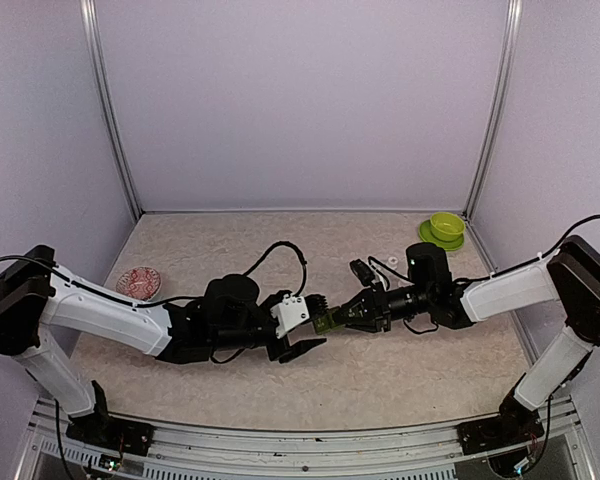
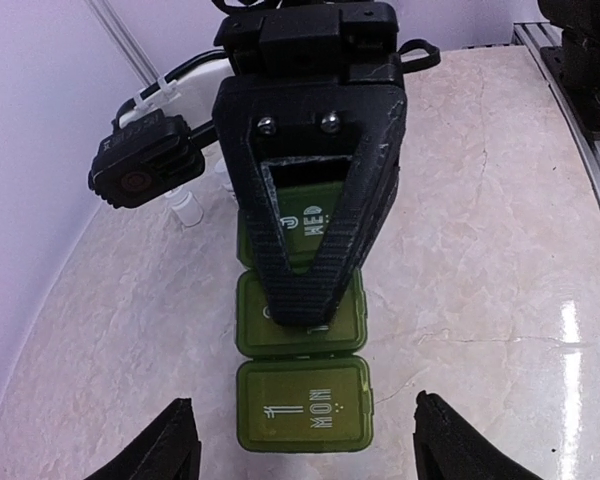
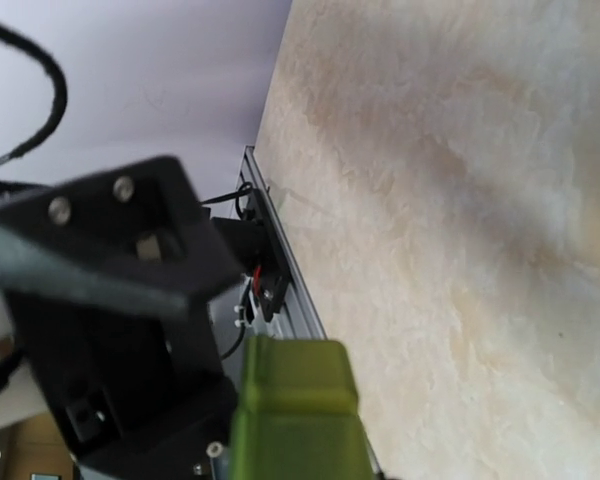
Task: Sort the pills into containers
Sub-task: Pass from the left arm to the right, then open the lid of the pill container.
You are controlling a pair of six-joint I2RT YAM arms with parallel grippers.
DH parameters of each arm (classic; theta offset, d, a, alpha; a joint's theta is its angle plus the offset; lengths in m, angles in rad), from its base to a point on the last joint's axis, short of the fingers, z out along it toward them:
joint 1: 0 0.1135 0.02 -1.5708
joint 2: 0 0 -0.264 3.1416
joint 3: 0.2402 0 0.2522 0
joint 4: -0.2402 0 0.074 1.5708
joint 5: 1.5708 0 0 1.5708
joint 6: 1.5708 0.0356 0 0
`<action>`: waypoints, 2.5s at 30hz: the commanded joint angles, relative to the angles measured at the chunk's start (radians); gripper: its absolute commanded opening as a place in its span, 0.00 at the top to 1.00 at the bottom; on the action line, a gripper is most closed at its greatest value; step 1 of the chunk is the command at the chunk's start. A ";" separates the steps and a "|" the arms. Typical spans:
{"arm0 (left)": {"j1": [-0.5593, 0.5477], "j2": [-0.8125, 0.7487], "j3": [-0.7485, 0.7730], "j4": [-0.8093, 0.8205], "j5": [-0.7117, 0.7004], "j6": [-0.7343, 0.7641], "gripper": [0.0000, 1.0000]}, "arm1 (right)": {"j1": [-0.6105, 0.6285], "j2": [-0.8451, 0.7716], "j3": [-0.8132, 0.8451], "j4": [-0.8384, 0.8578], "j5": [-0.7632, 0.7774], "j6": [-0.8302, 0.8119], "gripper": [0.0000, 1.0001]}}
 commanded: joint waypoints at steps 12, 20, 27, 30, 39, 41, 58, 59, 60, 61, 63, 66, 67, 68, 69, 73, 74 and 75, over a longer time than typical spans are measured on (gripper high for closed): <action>-0.054 0.038 0.049 -0.012 -0.156 0.089 0.35 | 0.007 -0.047 -0.022 0.047 -0.003 0.038 0.84; -0.063 0.043 0.058 -0.005 -0.165 0.100 0.46 | 0.008 -0.045 -0.030 0.055 -0.002 0.042 0.84; -0.070 0.061 0.073 -0.015 -0.170 0.108 0.51 | 0.008 -0.045 -0.034 0.060 -0.004 0.043 0.85; -0.072 0.065 0.074 -0.013 -0.167 0.108 0.52 | 0.008 -0.042 -0.035 0.065 -0.006 0.046 0.85; -0.078 0.076 0.082 -0.015 -0.171 0.113 0.69 | 0.008 -0.034 -0.028 0.066 -0.014 0.048 0.85; -0.078 0.074 0.085 -0.016 -0.170 0.110 0.65 | 0.007 -0.030 -0.026 0.066 -0.016 0.046 0.85; -0.059 -0.003 0.058 0.020 -0.176 0.045 0.17 | 0.007 -0.016 -0.013 0.015 -0.002 0.006 0.85; -0.058 -0.010 0.055 0.022 -0.173 0.042 0.17 | 0.008 -0.016 -0.014 0.013 -0.001 0.005 0.85; -0.057 -0.015 0.052 0.023 -0.168 0.039 0.17 | 0.008 -0.015 -0.015 0.012 0.000 0.003 0.85; -0.054 -0.020 0.050 0.025 -0.165 0.035 0.17 | 0.008 -0.016 -0.018 0.013 0.002 0.003 0.85; -0.052 -0.026 0.046 0.025 -0.162 0.030 0.16 | 0.007 -0.016 -0.021 0.011 0.005 0.000 0.85; -0.048 -0.031 0.039 0.034 -0.165 0.026 0.16 | 0.008 -0.016 -0.025 0.008 0.010 -0.003 0.85; -0.048 -0.032 0.037 0.038 -0.165 0.023 0.16 | 0.008 -0.016 -0.026 0.009 0.012 -0.003 0.85; -0.046 -0.033 0.035 0.041 -0.167 0.020 0.16 | 0.007 -0.015 -0.027 0.009 0.012 -0.005 0.85; -0.045 -0.034 0.033 0.045 -0.172 0.018 0.16 | 0.008 -0.016 -0.029 0.009 0.012 -0.005 0.86; -0.041 -0.032 0.022 0.070 -0.234 0.015 0.16 | 0.009 -0.021 -0.035 0.007 0.015 -0.008 0.86; -0.041 -0.032 0.019 0.076 -0.246 0.015 0.16 | 0.009 -0.023 -0.037 0.005 0.018 -0.008 0.86; -0.041 -0.032 0.017 0.084 -0.258 0.016 0.16 | 0.009 -0.025 -0.039 0.005 0.019 -0.010 0.86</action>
